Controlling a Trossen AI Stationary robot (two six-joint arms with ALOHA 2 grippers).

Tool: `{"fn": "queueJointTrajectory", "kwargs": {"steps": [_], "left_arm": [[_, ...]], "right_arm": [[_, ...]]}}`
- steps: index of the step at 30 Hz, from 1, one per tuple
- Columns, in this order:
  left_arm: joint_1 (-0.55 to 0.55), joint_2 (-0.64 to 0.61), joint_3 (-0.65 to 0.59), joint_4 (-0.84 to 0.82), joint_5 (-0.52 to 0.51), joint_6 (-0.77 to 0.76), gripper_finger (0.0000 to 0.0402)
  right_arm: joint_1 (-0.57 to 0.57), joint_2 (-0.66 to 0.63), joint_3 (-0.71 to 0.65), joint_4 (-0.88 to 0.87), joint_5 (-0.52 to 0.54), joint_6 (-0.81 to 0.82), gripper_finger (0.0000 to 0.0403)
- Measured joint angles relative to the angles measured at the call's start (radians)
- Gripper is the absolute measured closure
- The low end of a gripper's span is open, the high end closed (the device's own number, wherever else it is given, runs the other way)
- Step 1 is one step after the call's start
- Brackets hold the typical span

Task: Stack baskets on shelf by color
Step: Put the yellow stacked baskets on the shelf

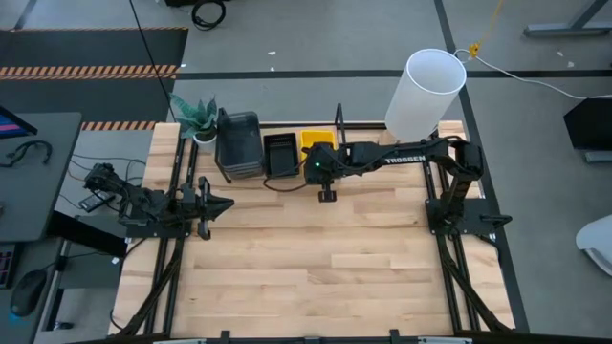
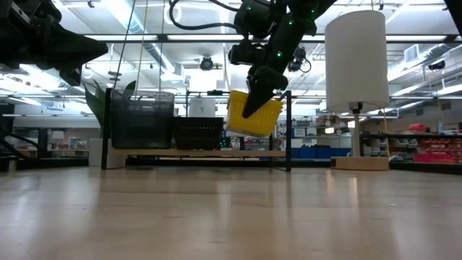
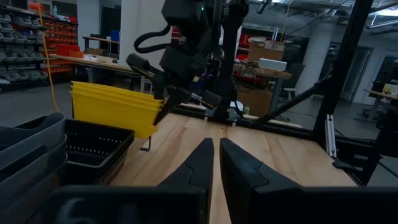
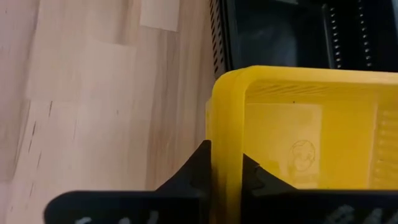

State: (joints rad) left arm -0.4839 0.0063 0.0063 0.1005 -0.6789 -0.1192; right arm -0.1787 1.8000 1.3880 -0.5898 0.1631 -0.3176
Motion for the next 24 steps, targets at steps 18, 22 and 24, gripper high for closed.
{"fn": "queueJointTrajectory", "kwargs": {"steps": [18, 22, 24], "left_arm": [[0.000, 0.000, 0.000, 0.000, 0.000, 0.000, 0.0367], [0.000, 0.000, 0.000, 0.000, 0.000, 0.000, 0.0373], [0.000, 0.000, 0.000, 0.000, 0.000, 0.001, 0.0375]], "right_arm": [[0.000, 0.000, -0.003, 0.023, 0.000, 0.000, 0.0307], [0.000, 0.000, -0.003, 0.019, 0.001, -0.036, 0.0306], [0.000, 0.000, -0.003, 0.022, 0.001, -0.049, 0.0306]]}}
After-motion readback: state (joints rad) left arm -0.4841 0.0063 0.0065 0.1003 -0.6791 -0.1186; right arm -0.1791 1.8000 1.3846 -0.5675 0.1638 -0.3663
